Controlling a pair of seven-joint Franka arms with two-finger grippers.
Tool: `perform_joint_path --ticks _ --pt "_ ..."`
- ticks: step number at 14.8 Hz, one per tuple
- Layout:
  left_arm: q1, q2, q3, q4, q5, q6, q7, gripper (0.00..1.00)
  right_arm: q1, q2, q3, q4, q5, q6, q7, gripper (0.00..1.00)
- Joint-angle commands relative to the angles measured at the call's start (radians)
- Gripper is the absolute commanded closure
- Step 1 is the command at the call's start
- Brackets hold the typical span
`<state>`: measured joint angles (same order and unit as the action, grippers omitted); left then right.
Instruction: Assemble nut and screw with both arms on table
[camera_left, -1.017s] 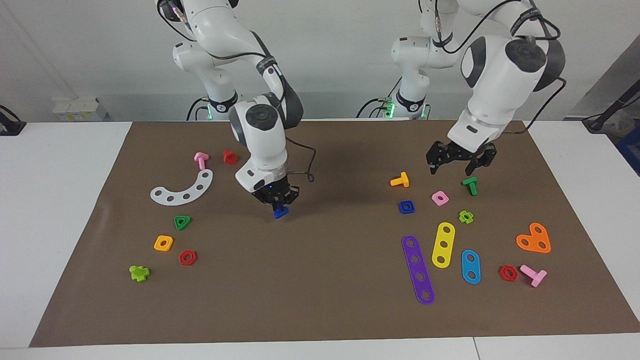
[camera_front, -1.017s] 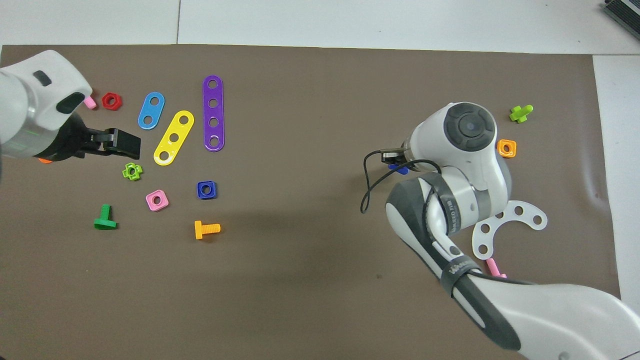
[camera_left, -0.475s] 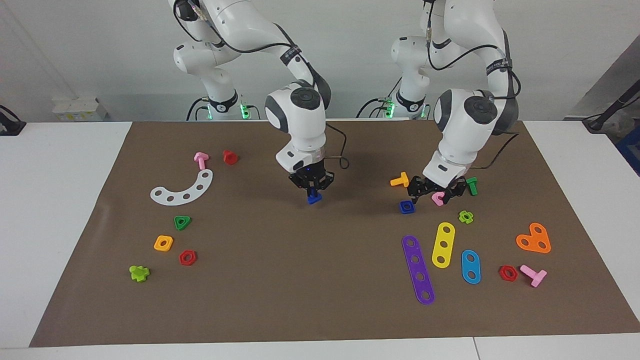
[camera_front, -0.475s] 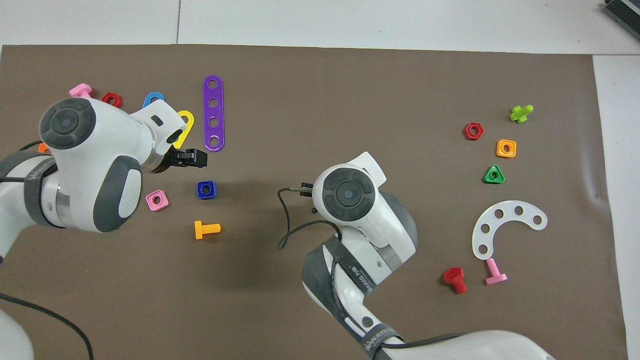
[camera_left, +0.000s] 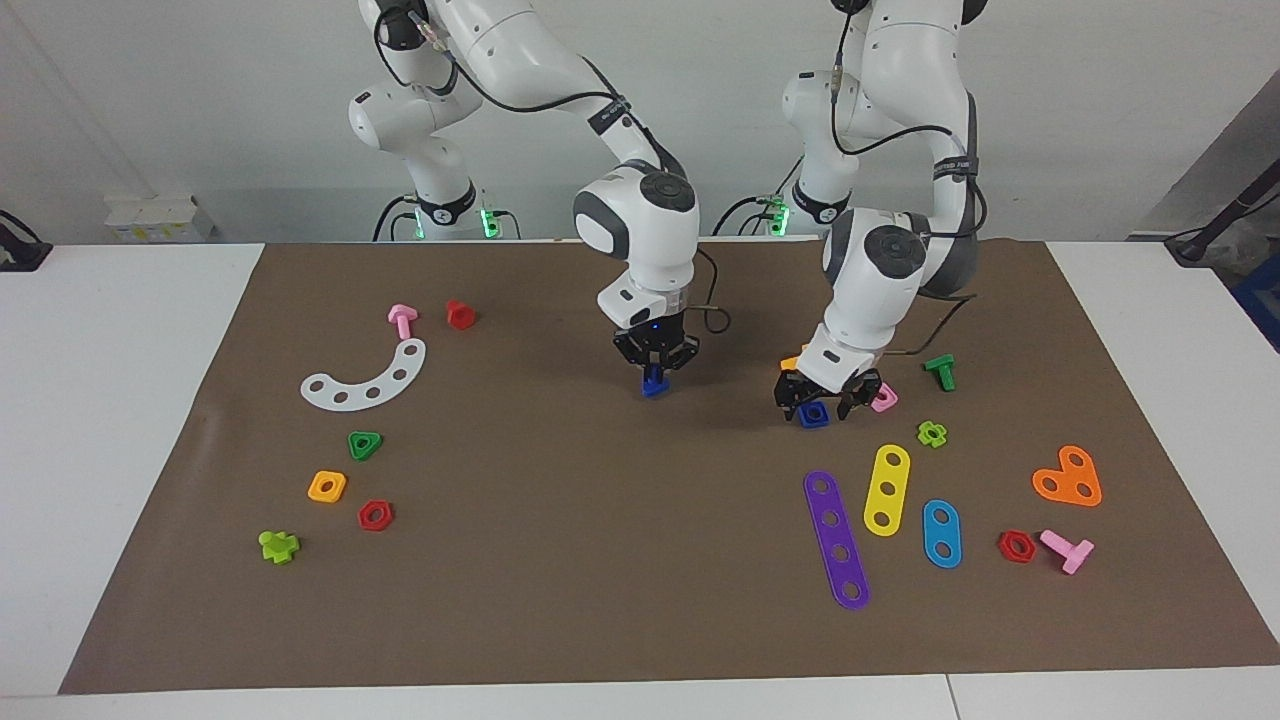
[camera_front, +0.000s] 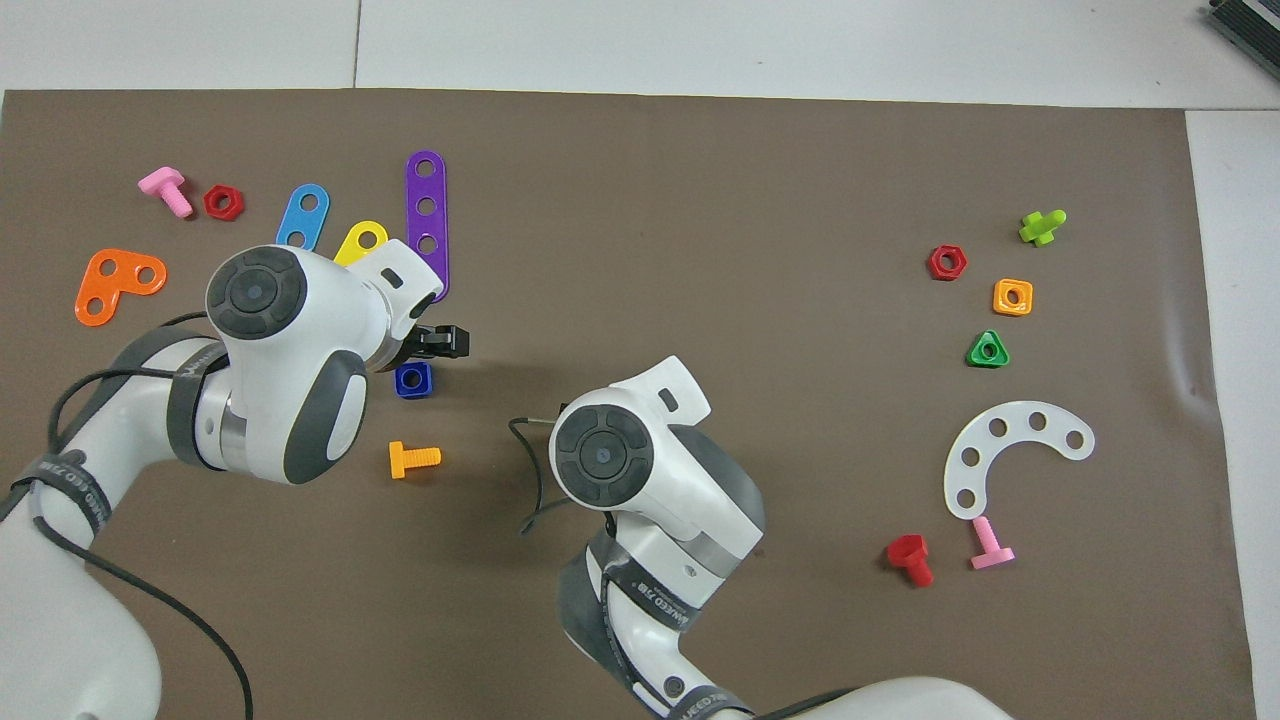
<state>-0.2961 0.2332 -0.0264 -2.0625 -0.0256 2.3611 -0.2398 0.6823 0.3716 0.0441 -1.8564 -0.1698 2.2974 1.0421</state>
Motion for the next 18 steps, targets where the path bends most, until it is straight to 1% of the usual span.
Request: perform_joint_path --ticks 1,2,4,5,7,8,10,11,13,16,18 --pt "-0.018 0.015 0.016 -0.039 -0.014 0.055 0.002 0.13 0.005 0.009 -0.001 -0.003 -0.033 0.017 0.039 0.43" --pt "-0.015 0.015 0.016 -0.039 -0.014 0.053 0.008 0.13 0.0 0.009 -0.001 -0.001 -0.033 0.016 0.041 0.21" --pt "-0.008 0.015 0.017 -0.039 -0.011 0.049 0.011 0.13 -0.015 -0.003 -0.003 0.0 -0.033 0.004 0.03 0.08" --pt "-0.005 0.015 0.017 -0.039 -0.008 0.049 0.011 0.13 -0.032 -0.016 -0.003 -0.001 -0.031 0.0 0.027 0.03" --pt "-0.002 0.015 0.019 -0.039 -0.008 0.046 0.011 0.13 -0.07 -0.049 -0.001 -0.003 -0.025 -0.015 -0.002 0.02" --pt "0.0 0.014 0.019 -0.041 -0.007 0.038 0.013 0.14 -0.094 -0.068 -0.001 -0.003 -0.019 -0.033 -0.045 0.02" --pt "0.003 0.015 0.019 -0.044 -0.005 0.027 0.022 0.16 -0.133 -0.118 0.0 -0.004 -0.014 -0.099 -0.155 0.01" --pt "0.003 0.014 0.02 -0.051 -0.005 0.027 0.023 0.17 -0.153 -0.141 0.0 -0.006 0.011 -0.134 -0.239 0.01" --pt "0.003 0.012 0.02 -0.062 -0.004 0.026 0.03 0.18 -0.231 -0.169 -0.001 -0.006 0.096 -0.147 -0.327 0.01" --pt "0.015 0.011 0.022 -0.071 -0.004 0.027 0.06 0.2 -0.349 -0.19 0.0 -0.006 0.108 -0.171 -0.466 0.0" --pt "0.015 0.009 0.022 -0.073 -0.004 0.026 0.062 0.25 -0.418 -0.221 0.0 -0.006 0.113 -0.176 -0.552 0.0"
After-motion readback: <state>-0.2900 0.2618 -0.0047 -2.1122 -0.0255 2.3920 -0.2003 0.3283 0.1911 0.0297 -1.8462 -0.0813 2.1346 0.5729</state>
